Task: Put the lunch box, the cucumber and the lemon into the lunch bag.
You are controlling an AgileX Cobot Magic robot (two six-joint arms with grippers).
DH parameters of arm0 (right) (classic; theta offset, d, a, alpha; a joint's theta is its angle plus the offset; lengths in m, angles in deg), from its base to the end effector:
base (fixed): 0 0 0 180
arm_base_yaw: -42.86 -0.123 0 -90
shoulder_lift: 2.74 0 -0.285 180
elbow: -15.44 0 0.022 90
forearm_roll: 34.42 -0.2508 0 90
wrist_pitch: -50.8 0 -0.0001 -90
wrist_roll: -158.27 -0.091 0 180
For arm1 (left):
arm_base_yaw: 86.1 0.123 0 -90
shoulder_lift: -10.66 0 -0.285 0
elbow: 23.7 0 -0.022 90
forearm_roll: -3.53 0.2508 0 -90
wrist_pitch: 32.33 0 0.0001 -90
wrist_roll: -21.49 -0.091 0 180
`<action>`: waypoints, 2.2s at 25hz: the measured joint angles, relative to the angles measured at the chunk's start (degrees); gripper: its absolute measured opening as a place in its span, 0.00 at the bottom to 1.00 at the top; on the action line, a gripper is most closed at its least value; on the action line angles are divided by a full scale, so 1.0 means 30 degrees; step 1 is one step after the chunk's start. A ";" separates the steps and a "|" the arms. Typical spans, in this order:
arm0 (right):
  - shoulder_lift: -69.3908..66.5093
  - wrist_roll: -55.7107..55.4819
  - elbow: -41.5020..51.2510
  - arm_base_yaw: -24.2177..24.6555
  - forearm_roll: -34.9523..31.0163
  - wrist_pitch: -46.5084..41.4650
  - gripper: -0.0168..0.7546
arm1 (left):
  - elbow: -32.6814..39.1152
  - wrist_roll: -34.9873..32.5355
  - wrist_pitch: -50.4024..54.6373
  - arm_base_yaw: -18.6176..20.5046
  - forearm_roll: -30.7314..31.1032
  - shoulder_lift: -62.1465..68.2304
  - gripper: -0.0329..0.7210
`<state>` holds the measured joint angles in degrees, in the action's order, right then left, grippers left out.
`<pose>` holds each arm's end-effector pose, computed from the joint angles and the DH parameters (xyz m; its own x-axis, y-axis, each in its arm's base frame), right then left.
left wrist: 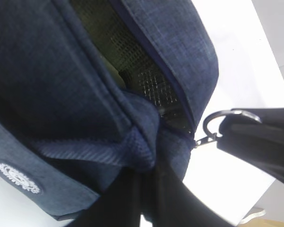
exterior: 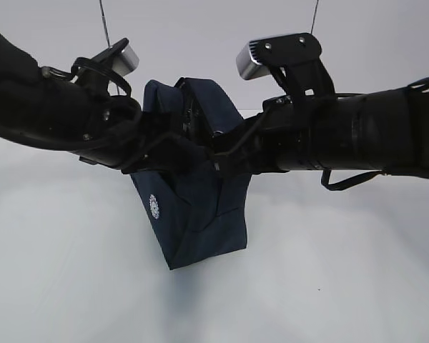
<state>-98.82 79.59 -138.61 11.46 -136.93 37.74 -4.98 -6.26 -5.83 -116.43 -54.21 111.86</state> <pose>0.2729 0.1902 0.2488 -0.4334 -0.2344 -0.8702 -0.6614 0.7386 0.1305 0.2790 -0.2031 0.2371 -0.8596 0.0149 -0.5107 0.3455 0.7534 -0.5595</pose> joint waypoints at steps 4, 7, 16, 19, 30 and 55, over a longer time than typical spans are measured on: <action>0.0000 0.0000 0.0000 0.0000 0.0000 0.0000 0.03 | 0.0000 0.0000 0.0000 0.0000 0.0000 0.0000 0.04; 0.0000 -0.0264 0.0000 0.0000 0.0000 0.0000 0.03 | 0.0000 0.0000 0.0000 0.0000 0.0000 0.0000 0.04; 0.0000 -0.0382 0.0000 0.0000 0.0000 0.0000 0.03 | 0.0000 -0.0372 -0.0272 0.0000 0.0014 0.0000 0.07; 0.0000 -0.0382 0.0000 0.0000 0.0000 0.0000 0.03 | 0.0000 -0.0789 -0.0316 0.0000 0.0014 0.0000 0.18; 0.0000 -0.0382 0.0000 0.0000 0.0000 0.0000 0.03 | 0.0000 -0.1113 -0.0316 0.0000 0.0049 -0.0083 0.48; 0.0000 -0.0884 -0.0038 0.0000 0.0000 -0.0028 0.03 | 0.5756 -0.4533 -1.0462 -0.6264 0.0552 -0.4585 0.48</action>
<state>-98.82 76.94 -138.72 11.46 -136.93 37.66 12.29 -19.86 -37.22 -135.22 -52.55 98.11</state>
